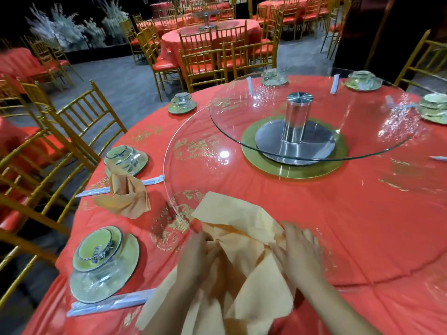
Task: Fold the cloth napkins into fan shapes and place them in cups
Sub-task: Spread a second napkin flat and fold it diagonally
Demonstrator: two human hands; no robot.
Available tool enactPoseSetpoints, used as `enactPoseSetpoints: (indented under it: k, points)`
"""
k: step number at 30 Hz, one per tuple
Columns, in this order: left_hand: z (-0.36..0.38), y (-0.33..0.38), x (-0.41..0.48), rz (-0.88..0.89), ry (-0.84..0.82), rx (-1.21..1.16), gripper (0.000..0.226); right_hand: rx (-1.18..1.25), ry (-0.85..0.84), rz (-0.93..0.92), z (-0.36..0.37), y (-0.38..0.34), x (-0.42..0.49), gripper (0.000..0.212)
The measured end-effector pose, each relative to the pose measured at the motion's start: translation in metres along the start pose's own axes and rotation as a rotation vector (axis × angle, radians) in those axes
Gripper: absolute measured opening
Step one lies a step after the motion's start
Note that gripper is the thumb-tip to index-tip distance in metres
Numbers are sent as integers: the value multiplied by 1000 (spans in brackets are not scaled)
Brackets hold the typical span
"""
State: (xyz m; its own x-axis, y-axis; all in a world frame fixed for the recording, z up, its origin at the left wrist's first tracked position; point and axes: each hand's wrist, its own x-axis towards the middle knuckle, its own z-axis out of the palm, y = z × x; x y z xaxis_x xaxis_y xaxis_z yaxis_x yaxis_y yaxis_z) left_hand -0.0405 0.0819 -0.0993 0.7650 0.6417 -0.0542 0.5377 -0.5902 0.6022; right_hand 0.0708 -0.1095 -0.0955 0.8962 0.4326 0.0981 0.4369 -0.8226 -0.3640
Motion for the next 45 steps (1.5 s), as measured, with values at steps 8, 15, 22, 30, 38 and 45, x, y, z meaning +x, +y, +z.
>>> enactPoseSetpoints:
  k: [8,15,22,30,38,45]
  points:
    - [3,15,-20,116,70,-119,29,273,50,283,-37,90,24,24]
    - [2,3,-26,3,-80,-155,55,28,167,345,-44,141,7,29]
    - [22,-1,-22,146,-108,247,53,-73,208,-265,0,106,-19,47]
    - [39,2,-47,446,-32,352,26,279,83,-80,-28,119,-35,27]
    - [50,25,-83,560,83,293,23,596,-49,194,-87,188,-61,38]
    - [44,55,-84,257,477,202,27,1064,124,351,-92,187,-61,11]
